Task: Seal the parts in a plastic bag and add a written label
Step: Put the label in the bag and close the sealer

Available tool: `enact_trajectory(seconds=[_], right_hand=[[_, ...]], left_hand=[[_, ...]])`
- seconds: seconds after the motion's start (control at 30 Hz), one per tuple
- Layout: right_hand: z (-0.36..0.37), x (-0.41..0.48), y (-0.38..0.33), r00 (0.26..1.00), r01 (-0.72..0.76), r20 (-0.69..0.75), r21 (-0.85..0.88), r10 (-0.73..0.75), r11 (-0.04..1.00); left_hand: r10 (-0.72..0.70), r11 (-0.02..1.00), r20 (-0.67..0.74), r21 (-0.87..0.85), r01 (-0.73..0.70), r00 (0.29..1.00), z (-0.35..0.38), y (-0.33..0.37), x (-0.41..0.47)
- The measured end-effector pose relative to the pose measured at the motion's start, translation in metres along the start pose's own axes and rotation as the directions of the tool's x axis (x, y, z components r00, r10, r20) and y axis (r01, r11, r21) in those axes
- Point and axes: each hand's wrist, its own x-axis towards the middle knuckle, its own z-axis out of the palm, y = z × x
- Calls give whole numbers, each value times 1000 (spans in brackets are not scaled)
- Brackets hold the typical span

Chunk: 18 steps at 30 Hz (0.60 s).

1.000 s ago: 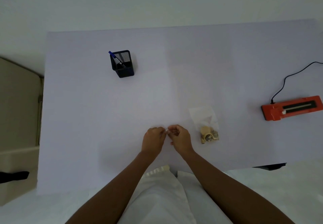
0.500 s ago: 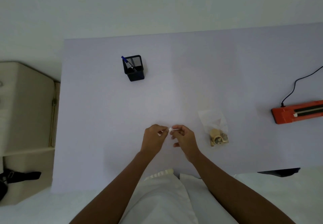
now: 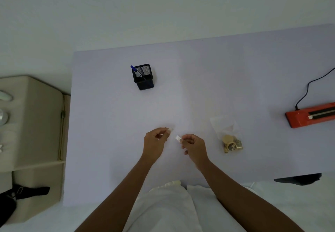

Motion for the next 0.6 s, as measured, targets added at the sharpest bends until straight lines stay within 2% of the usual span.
enact_trajectory(seconds=[0.07, 0.17, 0.27, 0.3, 0.33, 0.37, 0.43, 0.5, 0.6], right_hand=[[-2, 5, 10, 998, 11, -53, -181, -21, 983], [-3, 7, 18, 987, 91, -74, -455, -139, 886], [-3, 2, 12, 965, 152, -104, -521, -239, 840], [-4, -1, 4, 969, 141, -115, -468, -218, 873], [-6, -5, -6, 986, 92, -102, -347, -135, 933], [-9, -9, -19, 999, -4, -39, -175, -2, 985], [-18, -17, -43, 953, -246, 204, 86, 225, 965], [-32, -20, -56, 903, -310, 349, 130, 250, 942], [-55, -19, -66, 892, -247, 417, 125, 175, 961]], left_hand=[[-24, 997, 41, -73, 27, 999, -7, 7, -2], [-9, 996, 85, -93, 17, 996, -14, 12, -4], [70, 997, 110, -39, -66, 991, -16, 11, -5], [113, 994, 130, -14, -112, 985, -16, 10, -5], [157, 987, 154, 10, -161, 975, -15, 10, -5], [196, 978, 181, 31, -205, 964, -13, 11, -6], [246, 962, 241, 54, -266, 939, -7, 14, -8], [285, 947, 302, 56, -315, 910, 2, 21, -10], [338, 921, 350, 66, -383, 874, 22, 29, -12]])
